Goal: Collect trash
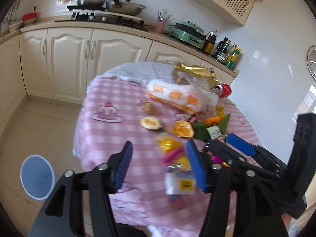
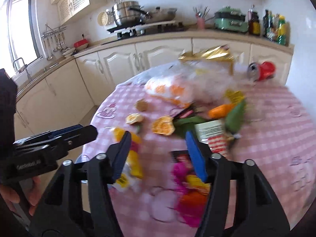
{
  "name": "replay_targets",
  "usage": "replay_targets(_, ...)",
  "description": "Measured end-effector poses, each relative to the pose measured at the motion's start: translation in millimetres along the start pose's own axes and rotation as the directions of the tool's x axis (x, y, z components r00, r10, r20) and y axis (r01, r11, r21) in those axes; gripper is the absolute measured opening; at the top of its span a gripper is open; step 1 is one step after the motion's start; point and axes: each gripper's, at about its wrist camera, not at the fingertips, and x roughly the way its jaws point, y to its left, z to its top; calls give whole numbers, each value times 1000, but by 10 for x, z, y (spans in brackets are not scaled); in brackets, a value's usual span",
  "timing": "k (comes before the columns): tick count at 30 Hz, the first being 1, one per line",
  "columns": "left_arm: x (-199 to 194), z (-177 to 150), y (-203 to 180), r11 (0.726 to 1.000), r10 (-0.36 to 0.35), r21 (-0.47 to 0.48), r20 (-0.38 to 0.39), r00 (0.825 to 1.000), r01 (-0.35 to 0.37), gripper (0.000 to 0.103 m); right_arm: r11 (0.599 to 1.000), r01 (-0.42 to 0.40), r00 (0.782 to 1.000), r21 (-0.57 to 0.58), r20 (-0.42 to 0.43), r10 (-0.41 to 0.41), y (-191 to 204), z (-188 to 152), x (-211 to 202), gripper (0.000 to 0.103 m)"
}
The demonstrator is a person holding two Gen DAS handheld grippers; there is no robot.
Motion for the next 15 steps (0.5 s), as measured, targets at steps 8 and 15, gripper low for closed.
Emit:
replay_targets(8,403,-93,-366,996,81,53,-97,992,-76,59,999,39,997,7,-65,-39,-331,-267,-107,62)
replay_targets(15,468,-148,-371,988,141,71,-110,984,-134,32,1000,-14,994,15,-107,16,-308,-370,-6,61)
